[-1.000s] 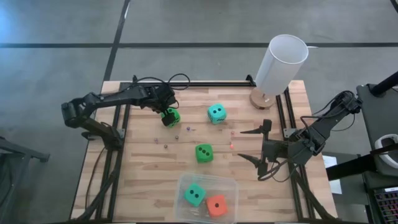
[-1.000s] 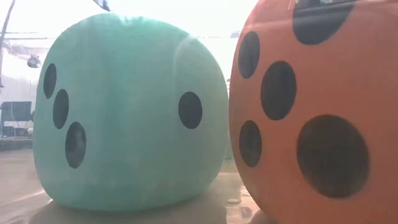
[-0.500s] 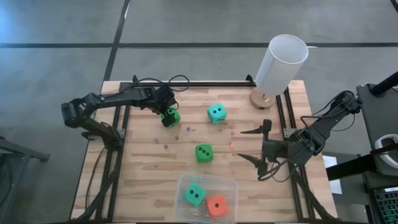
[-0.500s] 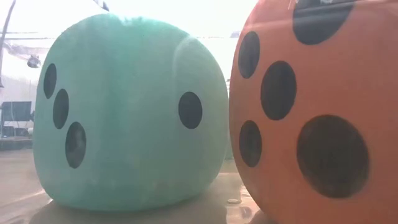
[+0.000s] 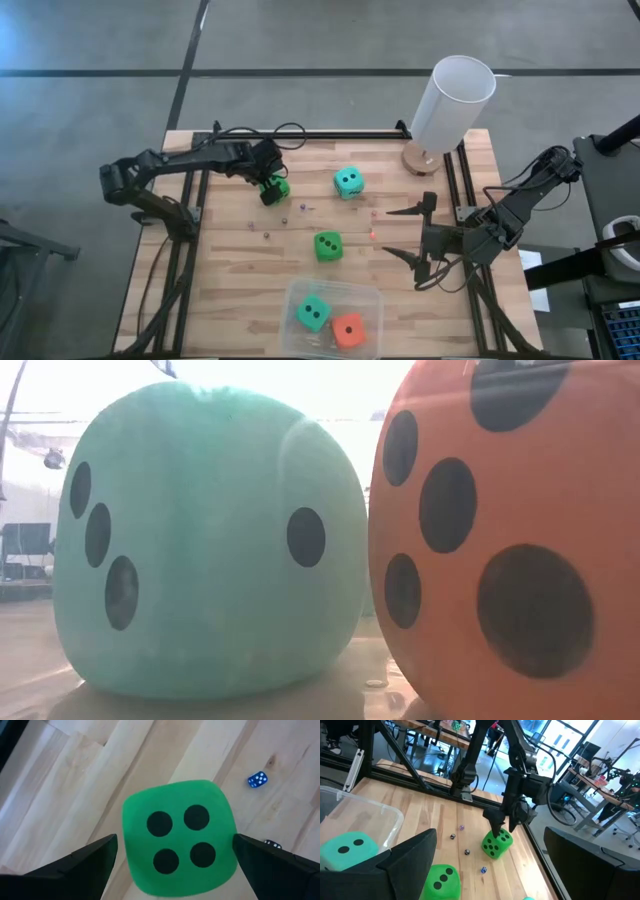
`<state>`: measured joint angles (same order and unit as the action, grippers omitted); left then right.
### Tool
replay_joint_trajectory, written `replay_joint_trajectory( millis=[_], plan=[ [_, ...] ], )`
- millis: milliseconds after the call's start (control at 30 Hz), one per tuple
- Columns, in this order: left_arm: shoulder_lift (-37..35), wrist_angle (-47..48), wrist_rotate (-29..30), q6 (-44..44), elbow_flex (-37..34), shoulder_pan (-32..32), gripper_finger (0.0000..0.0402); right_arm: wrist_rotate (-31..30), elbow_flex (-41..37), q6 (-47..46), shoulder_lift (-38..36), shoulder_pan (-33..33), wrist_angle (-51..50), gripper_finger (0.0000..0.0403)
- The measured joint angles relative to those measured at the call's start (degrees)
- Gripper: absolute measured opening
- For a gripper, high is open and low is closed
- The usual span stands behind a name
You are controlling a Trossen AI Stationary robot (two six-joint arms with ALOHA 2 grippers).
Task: Pick & Place Dice
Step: Put the top large green dice into the transparent bin
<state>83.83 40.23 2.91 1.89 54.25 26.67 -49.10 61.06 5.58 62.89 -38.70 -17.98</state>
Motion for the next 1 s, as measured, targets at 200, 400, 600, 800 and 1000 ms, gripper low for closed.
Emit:
replay_joint_trajectory(
  millis=[200, 400, 600, 800, 1000],
  plan=[
    [0.22, -0.42, -0.15, 0.00, -0.21, 0.00, 0.0400, 0.00, 0.00, 0.00, 0.00, 0.00, 0.00, 0.0366],
    [0.82, -0.63, 0.63, 0.09, -0.21, -0.01, 0.0400, 0.00, 0.00, 0.00, 0.00, 0.00, 0.00, 0.0366],
    [0.92, -0.68, 2.67, 1.23, -0.17, -0.01, 0.0400, 0.00, 0.00, 0.00, 0.00, 0.00, 0.00, 0.0366],
    [0.98, -0.56, 4.59, 1.85, -0.20, -0.06, 0.0400, 0.00, 0.00, 0.00, 0.00, 0.00, 0.00, 0.0366],
    [0.81, -2.94, 4.67, 3.07, -2.28, -0.06, 0.0400, 0.00, 0.00, 0.00, 0.00, 0.00, 0.00, 0.0366]
  ],
)
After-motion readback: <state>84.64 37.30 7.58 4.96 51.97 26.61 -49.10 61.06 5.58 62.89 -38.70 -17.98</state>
